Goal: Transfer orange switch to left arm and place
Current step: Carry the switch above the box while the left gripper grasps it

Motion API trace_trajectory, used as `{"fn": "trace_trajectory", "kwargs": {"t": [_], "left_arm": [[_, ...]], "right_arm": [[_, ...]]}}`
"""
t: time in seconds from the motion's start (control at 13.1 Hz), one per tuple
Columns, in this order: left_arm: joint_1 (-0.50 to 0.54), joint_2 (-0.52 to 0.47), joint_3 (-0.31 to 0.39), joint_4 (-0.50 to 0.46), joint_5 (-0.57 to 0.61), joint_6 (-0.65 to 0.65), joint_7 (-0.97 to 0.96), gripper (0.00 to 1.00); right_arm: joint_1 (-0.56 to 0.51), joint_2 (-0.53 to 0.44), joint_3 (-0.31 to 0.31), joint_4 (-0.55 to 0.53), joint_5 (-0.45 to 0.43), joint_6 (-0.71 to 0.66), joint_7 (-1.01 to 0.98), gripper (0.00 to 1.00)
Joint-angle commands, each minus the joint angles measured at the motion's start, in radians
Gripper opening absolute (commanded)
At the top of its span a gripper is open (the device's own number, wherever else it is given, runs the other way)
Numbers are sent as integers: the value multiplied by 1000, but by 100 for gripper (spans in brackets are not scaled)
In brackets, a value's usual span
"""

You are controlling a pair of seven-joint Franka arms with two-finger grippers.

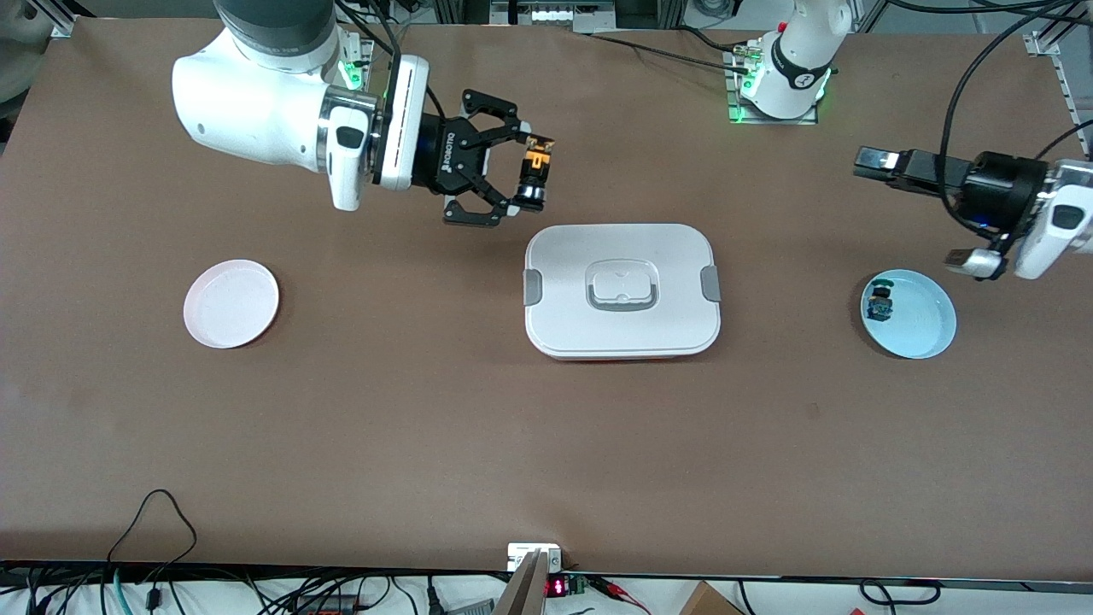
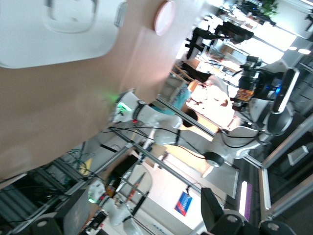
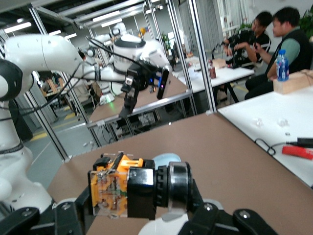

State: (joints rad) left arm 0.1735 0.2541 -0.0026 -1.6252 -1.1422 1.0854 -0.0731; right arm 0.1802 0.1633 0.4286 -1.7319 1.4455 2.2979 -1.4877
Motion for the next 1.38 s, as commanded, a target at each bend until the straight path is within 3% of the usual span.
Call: {"fn": "trace_trajectory", "kwargs": {"t": [0.0, 0.31, 0.76, 0.92, 1.07, 1.3], "left_arm": [[-17, -90, -94, -160, -143, 175, -33, 100], [-17, -114, -264, -179, -217, 364, -53, 100], [-17, -147, -440, -176, -261, 641, -140, 100], [-17, -145, -503, -174, -277, 741, -152, 100], [-20, -139, -517, -176, -300, 765, -143, 100], [-19, -138, -517, -179, -300, 763, -145, 100]], "right_arm": [[13, 18, -4, -8, 154, 12, -161, 3], [62, 62, -2, -8, 300, 5, -308, 3], [88, 91, -4, -3, 315, 2, -385, 3], [103, 93, -4, -3, 366, 2, -408, 3], [122, 98, -4, -1, 413, 5, -424, 3], [122, 98, -4, -1, 414, 6, -428, 3]]}}
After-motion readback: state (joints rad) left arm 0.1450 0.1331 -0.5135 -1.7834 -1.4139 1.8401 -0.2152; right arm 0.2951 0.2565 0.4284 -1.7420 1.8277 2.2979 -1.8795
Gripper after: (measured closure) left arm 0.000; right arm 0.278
